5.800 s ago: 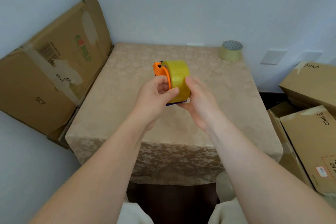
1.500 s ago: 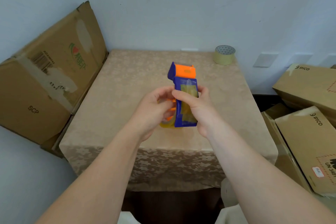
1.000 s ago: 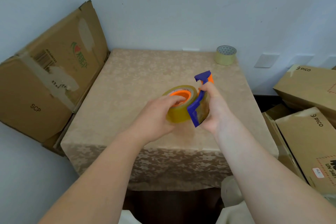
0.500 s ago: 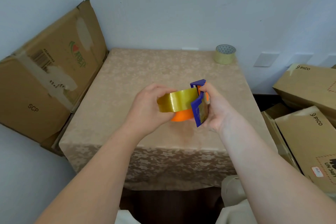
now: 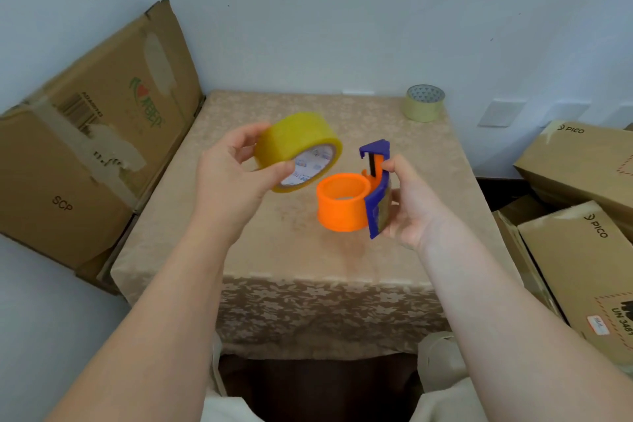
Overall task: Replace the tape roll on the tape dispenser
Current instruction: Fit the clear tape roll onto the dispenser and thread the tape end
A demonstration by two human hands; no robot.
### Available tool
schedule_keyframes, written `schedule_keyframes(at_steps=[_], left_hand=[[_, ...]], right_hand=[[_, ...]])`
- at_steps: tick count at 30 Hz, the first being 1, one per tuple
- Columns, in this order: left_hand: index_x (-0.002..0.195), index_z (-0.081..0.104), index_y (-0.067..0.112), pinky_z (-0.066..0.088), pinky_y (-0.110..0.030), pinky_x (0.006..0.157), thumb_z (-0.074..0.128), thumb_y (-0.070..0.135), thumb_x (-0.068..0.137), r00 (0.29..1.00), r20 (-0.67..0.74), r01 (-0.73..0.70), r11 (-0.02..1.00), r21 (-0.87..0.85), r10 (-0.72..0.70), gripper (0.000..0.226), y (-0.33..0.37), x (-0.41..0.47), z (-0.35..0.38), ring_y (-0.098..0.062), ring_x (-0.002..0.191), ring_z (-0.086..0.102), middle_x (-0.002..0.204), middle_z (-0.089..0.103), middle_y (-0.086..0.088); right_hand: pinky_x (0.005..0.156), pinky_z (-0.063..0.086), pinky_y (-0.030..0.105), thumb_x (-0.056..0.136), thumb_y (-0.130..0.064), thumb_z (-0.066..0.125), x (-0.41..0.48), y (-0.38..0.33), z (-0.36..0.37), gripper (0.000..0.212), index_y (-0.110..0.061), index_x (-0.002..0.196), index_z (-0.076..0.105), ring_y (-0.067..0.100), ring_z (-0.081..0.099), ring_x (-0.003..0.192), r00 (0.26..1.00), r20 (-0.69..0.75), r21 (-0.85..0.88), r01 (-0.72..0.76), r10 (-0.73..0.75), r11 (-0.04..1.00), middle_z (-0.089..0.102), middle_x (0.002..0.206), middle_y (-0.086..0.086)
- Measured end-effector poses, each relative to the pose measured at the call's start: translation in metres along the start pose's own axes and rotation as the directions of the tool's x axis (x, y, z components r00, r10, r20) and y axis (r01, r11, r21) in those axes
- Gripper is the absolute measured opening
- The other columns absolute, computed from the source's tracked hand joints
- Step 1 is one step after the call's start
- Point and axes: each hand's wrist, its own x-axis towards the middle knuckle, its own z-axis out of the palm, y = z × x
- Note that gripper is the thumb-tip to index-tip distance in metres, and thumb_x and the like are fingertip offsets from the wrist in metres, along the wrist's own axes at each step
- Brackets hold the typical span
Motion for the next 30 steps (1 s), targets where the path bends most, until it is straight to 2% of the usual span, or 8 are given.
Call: schedule_keyframes(at_steps=[4,7,11,15,18,24,27,30], left_hand=[[0.115,0.061,0.021,0.05,-0.027,0.079,0.075,0.006,0.074,0.989,0.068,0.137,0.989,-0.061,-0.133,0.046,-0.003,0.003,-0.012,-0.013,0.101,0.061,0.109,0.066,0.003],[0.12,0.061,0.019,0.053,-0.031,0.075,0.067,0.012,0.082,0.95,0.157,0.296,0.94,-0.171,-0.27,0.04,-0.003,0.004,-0.019,-0.012,0.099,0.062,0.108,0.066,0.001],[0.116,0.064,0.02,0.058,-0.031,0.068,0.065,0.024,0.076,0.899,0.28,0.405,0.882,-0.243,-0.335,0.04,-0.004,0.004,-0.02,-0.014,0.096,0.063,0.102,0.068,0.001],[0.106,0.067,0.019,0.059,-0.032,0.066,0.063,0.03,0.073,0.847,0.375,0.494,0.817,-0.296,-0.376,0.035,-0.005,0.004,-0.018,-0.014,0.088,0.067,0.094,0.071,0.002],[0.103,0.068,0.019,0.06,-0.032,0.067,0.063,0.032,0.073,0.817,0.403,0.538,0.797,-0.276,-0.412,0.032,-0.007,0.005,-0.016,-0.013,0.084,0.068,0.09,0.072,0.002],[0.105,0.067,0.018,0.06,-0.032,0.064,0.061,0.03,0.086,0.788,0.356,0.589,0.783,-0.198,-0.503,0.023,-0.013,0.006,-0.018,-0.014,0.086,0.067,0.091,0.071,0.002],[0.099,0.069,0.022,0.059,-0.031,0.063,0.066,0.036,0.074,0.785,0.39,0.563,0.817,-0.128,-0.48,0.028,-0.012,0.007,-0.023,-0.013,0.082,0.068,0.087,0.073,0.005],[0.105,0.07,0.023,0.057,-0.032,0.073,0.066,0.038,0.068,0.77,0.444,0.533,0.844,-0.051,-0.459,0.04,-0.011,0.008,-0.029,-0.012,0.086,0.068,0.094,0.073,0.006]], right_hand=[[0.056,0.047,0.022,0.071,-0.04,0.059,0.004,-0.002,-0.001,0.019,-0.026,0.082,0.053,0.014,0.054,0.059,0.981,-0.13,-0.088,0.131,-0.142,0.987,0.052,0.07,-0.004],[0.067,0.053,0.034,0.064,-0.041,0.063,0.004,-0.002,-0.003,0.027,-0.022,0.081,0.055,0.02,0.058,0.071,0.942,-0.201,-0.213,0.227,-0.269,0.95,0.057,0.08,-0.001],[0.07,0.053,0.035,0.079,-0.03,0.058,-0.004,-0.004,0.003,0.009,-0.024,0.084,0.053,0.016,0.054,0.07,0.93,-0.049,-0.276,0.337,-0.363,0.9,0.054,0.081,0.001],[0.089,0.052,0.053,0.072,-0.029,0.058,-0.013,-0.002,0.009,0.015,-0.025,0.086,0.058,0.019,0.06,0.081,0.924,0.133,-0.346,0.383,-0.36,0.856,0.058,0.083,0.0],[0.082,0.056,0.046,0.066,-0.028,0.057,-0.018,-0.002,0.012,0.024,-0.027,0.09,0.061,0.015,0.068,0.08,0.896,0.231,-0.382,0.442,-0.379,0.812,0.066,0.082,-0.006],[0.069,0.054,0.034,0.062,-0.026,0.058,-0.02,-0.002,0.012,0.036,-0.027,0.099,0.06,0.025,0.069,0.093,0.86,0.29,-0.415,0.507,-0.419,0.755,0.068,0.099,0.003],[0.057,0.051,0.027,0.063,-0.025,0.056,-0.022,-0.004,0.01,0.036,-0.024,0.098,0.061,0.021,0.068,0.086,0.863,0.33,-0.397,0.494,-0.382,0.773,0.067,0.098,0.003],[0.055,0.053,0.028,0.063,-0.025,0.056,-0.019,-0.002,0.009,0.038,-0.02,0.101,0.059,0.019,0.066,0.081,0.88,0.34,-0.369,0.45,-0.332,0.813,0.065,0.098,0.004]])
